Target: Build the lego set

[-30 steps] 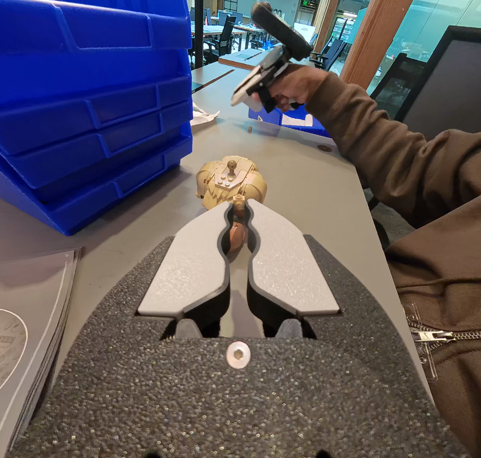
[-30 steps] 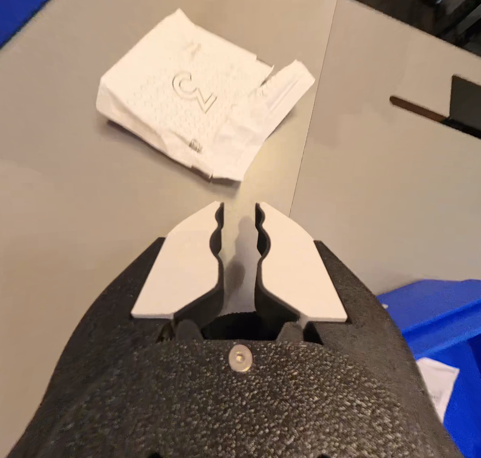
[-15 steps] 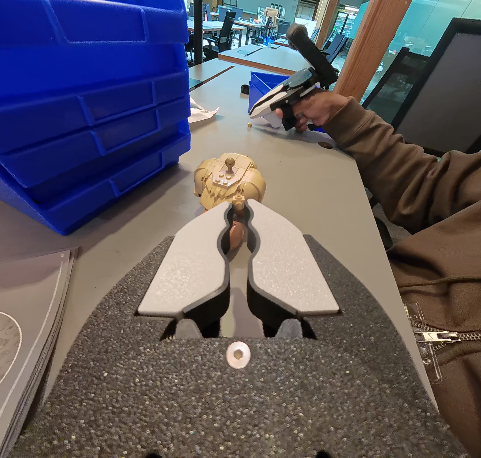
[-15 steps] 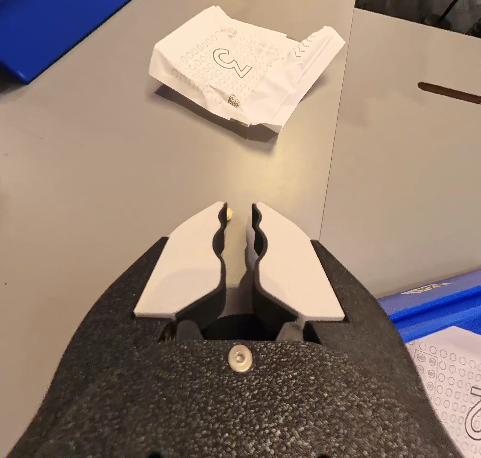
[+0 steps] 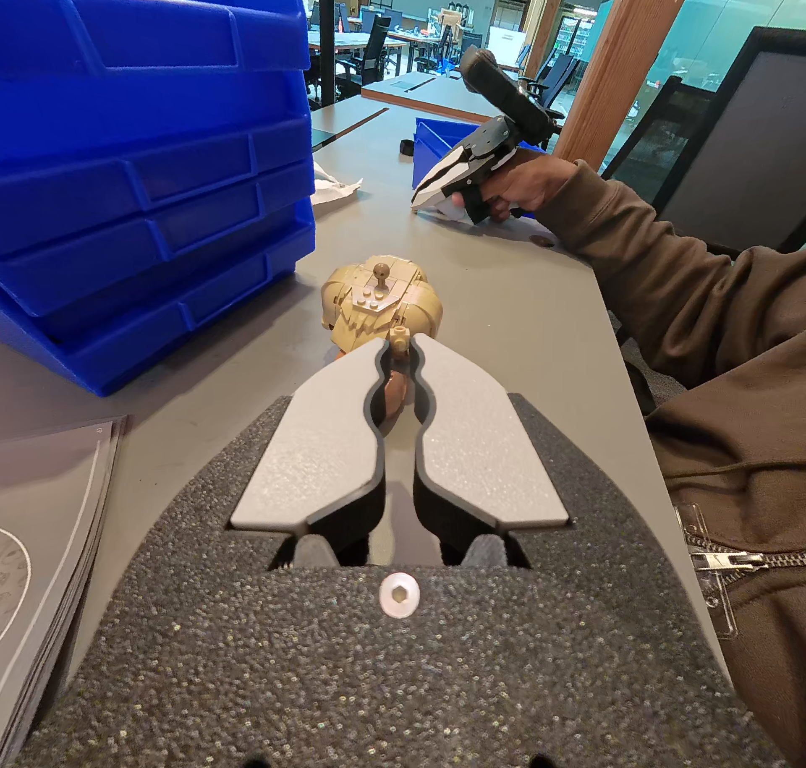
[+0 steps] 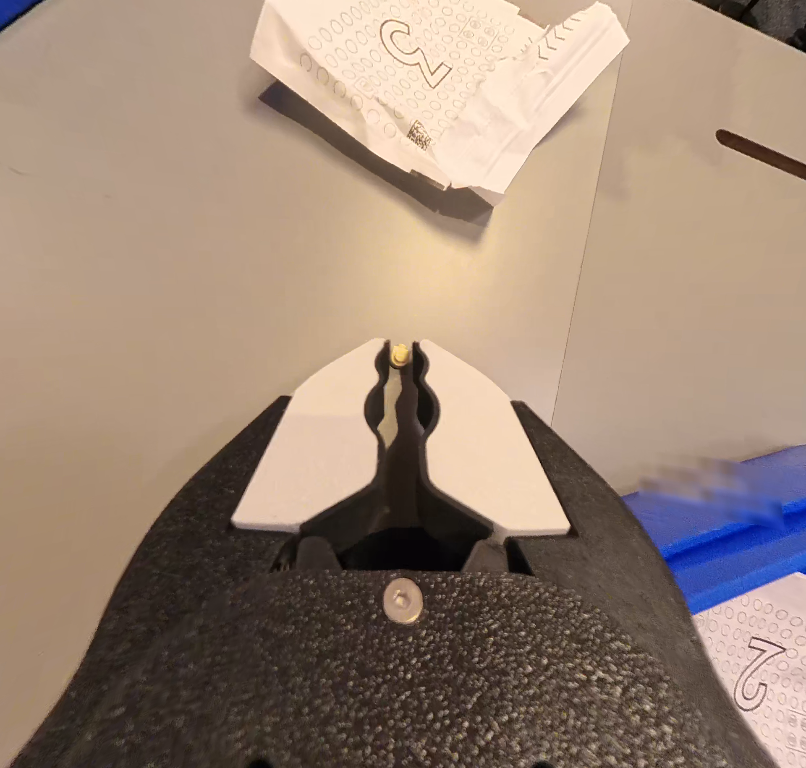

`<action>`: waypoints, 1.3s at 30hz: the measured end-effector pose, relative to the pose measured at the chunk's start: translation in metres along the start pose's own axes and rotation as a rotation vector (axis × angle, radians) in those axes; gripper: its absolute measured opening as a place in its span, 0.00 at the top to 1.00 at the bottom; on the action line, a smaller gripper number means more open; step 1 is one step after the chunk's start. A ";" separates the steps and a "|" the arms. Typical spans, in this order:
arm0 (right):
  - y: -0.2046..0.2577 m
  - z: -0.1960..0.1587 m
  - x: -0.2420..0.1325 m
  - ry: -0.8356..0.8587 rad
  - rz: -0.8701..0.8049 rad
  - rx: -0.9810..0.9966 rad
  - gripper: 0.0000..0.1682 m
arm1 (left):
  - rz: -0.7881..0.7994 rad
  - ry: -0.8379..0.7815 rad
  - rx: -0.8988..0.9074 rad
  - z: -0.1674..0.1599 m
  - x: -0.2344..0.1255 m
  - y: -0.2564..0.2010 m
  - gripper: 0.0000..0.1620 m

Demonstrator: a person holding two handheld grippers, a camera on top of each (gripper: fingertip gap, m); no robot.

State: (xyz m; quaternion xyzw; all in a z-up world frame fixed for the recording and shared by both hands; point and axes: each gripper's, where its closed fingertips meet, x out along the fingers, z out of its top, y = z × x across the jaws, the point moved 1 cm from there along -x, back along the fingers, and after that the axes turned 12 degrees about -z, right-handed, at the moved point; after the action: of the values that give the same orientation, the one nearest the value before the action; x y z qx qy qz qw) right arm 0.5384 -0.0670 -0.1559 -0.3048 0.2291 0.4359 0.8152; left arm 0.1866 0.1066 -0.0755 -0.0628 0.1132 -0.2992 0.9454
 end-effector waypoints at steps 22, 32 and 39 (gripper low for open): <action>-0.006 0.008 -0.016 -0.052 0.086 0.151 0.93 | -0.013 -0.003 -0.001 0.001 0.000 -0.002 0.95; 0.001 -0.003 -0.012 -0.021 0.072 0.077 0.87 | -0.002 0.006 -0.004 -0.002 0.001 0.000 0.96; 0.003 -0.006 -0.006 0.014 0.003 0.010 0.93 | -0.008 0.002 0.004 0.000 0.001 -0.003 0.96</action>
State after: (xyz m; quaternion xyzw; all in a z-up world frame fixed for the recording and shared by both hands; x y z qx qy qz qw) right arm 0.5321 -0.0737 -0.1568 -0.3034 0.2375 0.4340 0.8144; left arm 0.1861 0.1039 -0.0750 -0.0611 0.1133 -0.3032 0.9442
